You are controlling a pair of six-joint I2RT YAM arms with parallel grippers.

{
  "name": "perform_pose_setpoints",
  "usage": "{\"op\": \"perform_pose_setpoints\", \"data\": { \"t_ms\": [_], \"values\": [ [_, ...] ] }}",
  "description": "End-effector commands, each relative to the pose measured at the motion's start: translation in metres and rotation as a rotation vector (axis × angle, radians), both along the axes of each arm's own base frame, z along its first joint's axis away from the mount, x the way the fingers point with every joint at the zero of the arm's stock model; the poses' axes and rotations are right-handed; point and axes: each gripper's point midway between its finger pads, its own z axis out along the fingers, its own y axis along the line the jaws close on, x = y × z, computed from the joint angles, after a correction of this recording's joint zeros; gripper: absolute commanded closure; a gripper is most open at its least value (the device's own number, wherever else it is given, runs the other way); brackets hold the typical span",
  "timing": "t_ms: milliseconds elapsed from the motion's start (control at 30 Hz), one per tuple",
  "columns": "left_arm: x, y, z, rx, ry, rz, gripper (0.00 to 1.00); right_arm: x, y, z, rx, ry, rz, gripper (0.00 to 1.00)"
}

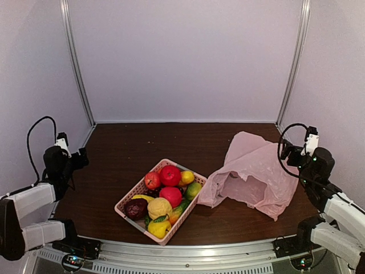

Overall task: Untie the knot of the plastic bag and take out the fruit
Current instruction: Reset both arms

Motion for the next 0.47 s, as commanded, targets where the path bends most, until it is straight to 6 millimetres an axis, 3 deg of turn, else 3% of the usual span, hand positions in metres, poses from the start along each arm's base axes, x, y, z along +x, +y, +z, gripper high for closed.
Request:
{"op": "perform_pose_setpoints", "data": {
  "t_ms": [0,433],
  "values": [
    [-0.004,0.003,0.009,0.025,-0.061,0.014,0.03,-0.010,-0.011,0.000,0.006,-0.054,-0.052,0.01],
    [-0.009,0.003,-0.011,0.038,-0.019,0.014,0.03,-0.019,-0.015,-0.016,0.002,-0.035,-0.066,0.01]
  ]
}}
